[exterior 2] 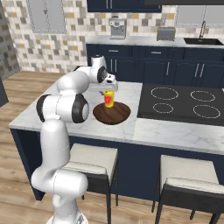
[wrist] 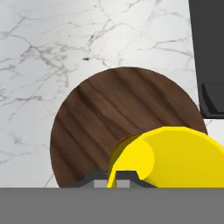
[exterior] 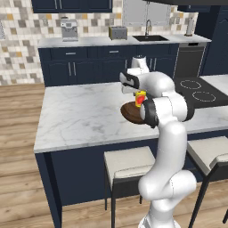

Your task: Place the cup inside the bowl on the dining table and move the bowl to any counter.

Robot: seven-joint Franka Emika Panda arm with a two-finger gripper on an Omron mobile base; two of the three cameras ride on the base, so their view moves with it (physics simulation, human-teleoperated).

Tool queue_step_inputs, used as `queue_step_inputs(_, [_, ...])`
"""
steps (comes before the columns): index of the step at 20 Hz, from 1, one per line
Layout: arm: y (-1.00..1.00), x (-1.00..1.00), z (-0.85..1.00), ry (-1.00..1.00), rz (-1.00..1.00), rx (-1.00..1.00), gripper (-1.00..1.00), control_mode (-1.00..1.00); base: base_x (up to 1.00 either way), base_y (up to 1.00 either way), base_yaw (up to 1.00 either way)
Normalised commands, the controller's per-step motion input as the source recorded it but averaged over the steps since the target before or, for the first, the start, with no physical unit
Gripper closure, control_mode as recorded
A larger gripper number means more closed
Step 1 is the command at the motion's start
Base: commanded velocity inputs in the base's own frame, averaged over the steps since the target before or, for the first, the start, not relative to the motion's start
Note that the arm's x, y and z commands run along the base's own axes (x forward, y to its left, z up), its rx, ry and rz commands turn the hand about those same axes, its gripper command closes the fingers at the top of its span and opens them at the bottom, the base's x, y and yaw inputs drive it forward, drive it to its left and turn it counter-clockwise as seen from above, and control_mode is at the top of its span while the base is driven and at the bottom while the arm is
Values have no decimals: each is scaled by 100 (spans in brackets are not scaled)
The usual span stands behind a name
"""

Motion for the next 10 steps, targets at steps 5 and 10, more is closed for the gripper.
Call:
queue_step_inputs(5, [-19,0,-12,-1,0,3,100,-100,0,0,0])
queue_step_inputs(10, [-4,0,-1,-1,1,3,100,-100,0,0,0])
